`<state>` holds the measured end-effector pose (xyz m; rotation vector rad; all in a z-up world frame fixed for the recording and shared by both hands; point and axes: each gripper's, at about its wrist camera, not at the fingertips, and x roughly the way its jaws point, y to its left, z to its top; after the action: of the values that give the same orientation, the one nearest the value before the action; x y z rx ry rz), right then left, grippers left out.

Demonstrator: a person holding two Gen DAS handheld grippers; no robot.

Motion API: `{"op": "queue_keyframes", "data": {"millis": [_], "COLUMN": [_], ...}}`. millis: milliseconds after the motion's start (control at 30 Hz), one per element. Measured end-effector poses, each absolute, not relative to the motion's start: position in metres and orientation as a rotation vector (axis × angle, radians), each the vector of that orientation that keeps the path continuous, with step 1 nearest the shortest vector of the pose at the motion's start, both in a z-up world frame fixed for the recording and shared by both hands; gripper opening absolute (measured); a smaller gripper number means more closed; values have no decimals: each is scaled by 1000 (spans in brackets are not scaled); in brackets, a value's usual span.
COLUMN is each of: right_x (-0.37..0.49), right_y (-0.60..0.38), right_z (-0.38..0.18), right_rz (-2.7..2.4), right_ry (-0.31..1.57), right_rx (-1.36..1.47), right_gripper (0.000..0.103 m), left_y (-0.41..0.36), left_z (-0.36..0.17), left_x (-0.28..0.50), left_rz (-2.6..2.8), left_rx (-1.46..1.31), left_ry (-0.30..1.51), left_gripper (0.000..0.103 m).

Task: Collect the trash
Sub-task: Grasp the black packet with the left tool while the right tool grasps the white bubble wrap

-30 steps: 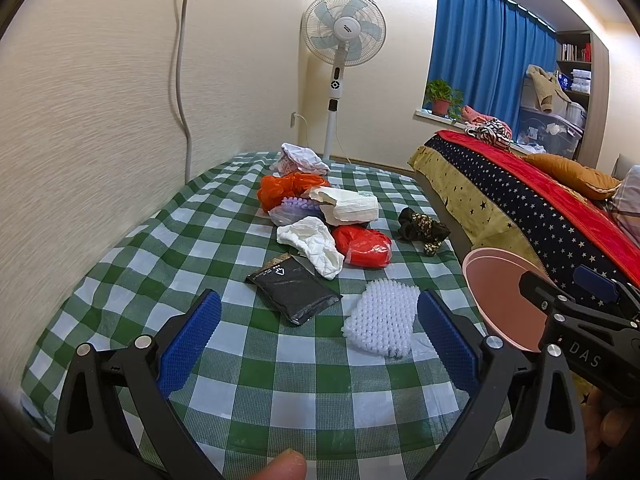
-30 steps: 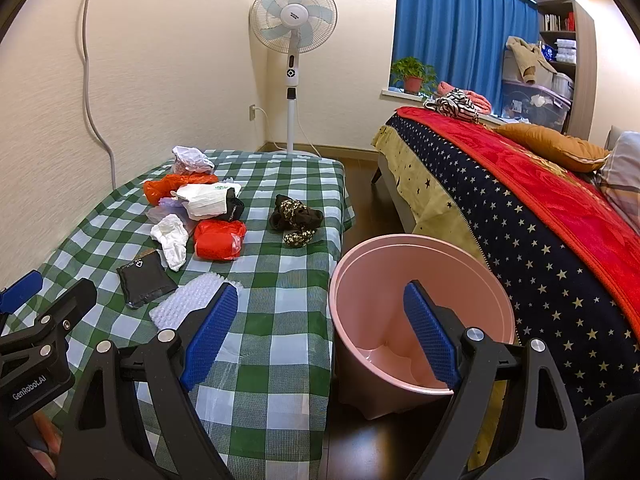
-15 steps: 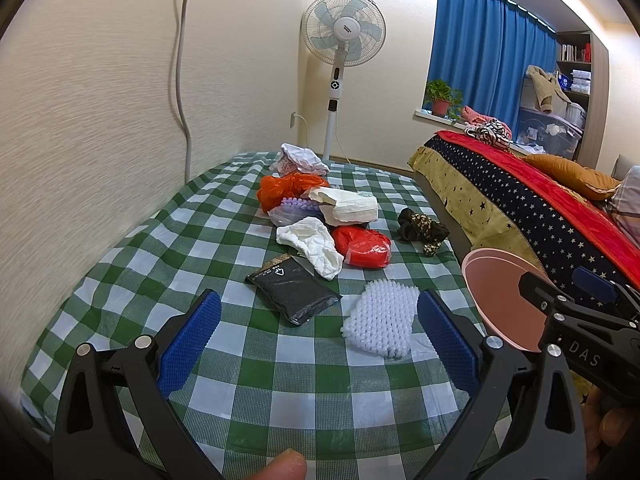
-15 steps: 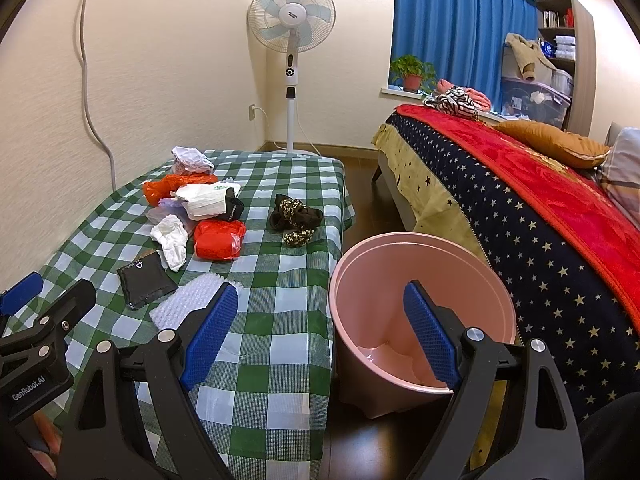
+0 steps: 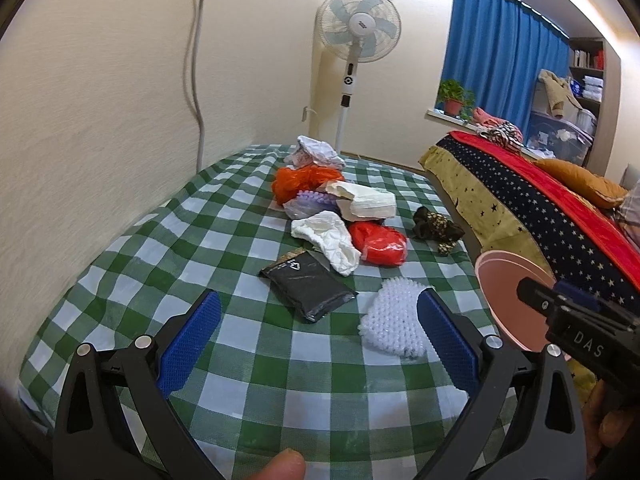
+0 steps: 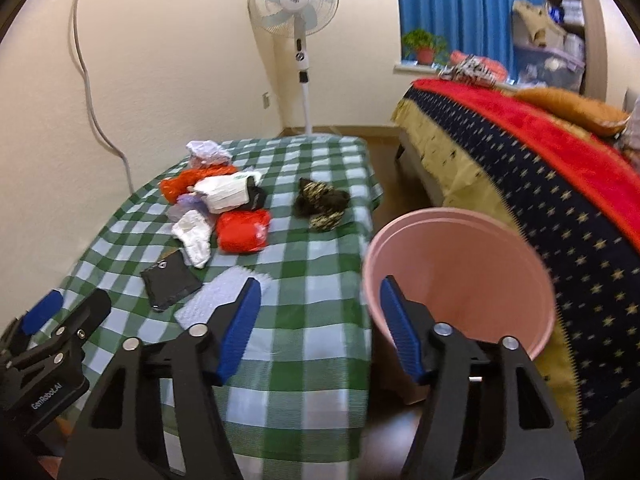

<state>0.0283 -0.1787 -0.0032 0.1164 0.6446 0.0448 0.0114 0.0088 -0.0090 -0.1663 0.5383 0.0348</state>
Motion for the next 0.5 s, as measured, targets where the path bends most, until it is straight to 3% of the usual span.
{"op": "queue_keyframes", "data": {"millis": [500], "right_x": [82], "right_y": [-145], "right_z": [-47], "right_rz": [147], "right_ry": [812], "right_rx": [215], "right_gripper": [59], "left_y": [32], "left_z": [-22], "left_x": [34], "left_rz": [90], "left_rx": [-214], "left_ry": [580], "left_gripper": [44]}}
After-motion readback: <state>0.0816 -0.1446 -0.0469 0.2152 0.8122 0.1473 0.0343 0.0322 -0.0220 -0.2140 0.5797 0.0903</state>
